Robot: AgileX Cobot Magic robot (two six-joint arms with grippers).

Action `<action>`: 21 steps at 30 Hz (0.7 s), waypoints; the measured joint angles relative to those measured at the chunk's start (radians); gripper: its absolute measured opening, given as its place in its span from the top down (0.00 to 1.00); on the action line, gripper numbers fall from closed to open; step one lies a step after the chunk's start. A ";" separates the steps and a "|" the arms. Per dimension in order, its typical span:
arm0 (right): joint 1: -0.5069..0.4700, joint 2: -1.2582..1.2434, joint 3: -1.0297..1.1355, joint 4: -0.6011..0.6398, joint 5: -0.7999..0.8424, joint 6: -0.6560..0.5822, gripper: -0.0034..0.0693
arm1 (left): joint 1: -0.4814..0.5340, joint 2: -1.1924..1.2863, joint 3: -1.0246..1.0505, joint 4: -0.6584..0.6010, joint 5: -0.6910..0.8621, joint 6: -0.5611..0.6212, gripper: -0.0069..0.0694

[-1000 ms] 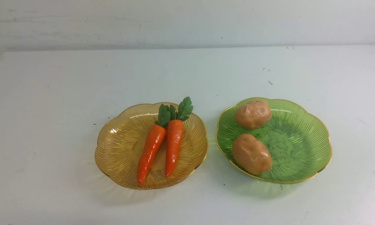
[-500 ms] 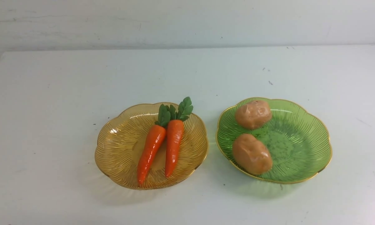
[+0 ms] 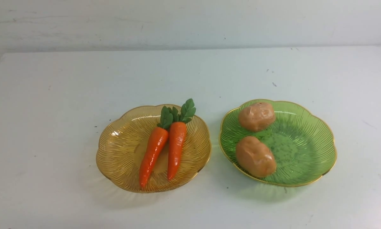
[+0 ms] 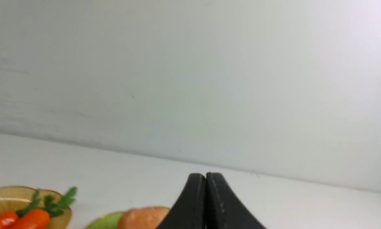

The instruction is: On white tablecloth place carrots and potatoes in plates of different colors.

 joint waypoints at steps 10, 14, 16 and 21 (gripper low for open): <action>-0.223 -0.158 0.278 0.026 0.200 0.029 0.97 | 0.000 -0.001 0.000 0.000 0.000 0.000 0.91; -0.223 -0.158 0.277 0.026 0.205 0.029 0.97 | 0.000 -0.001 0.000 0.000 0.000 0.000 0.91; -0.223 -0.158 0.277 0.026 0.205 0.029 0.97 | 0.000 -0.001 0.000 0.000 0.000 0.000 0.91; -0.223 -0.158 0.277 0.026 0.206 0.029 0.97 | 0.000 -0.001 0.000 0.000 0.000 0.000 0.91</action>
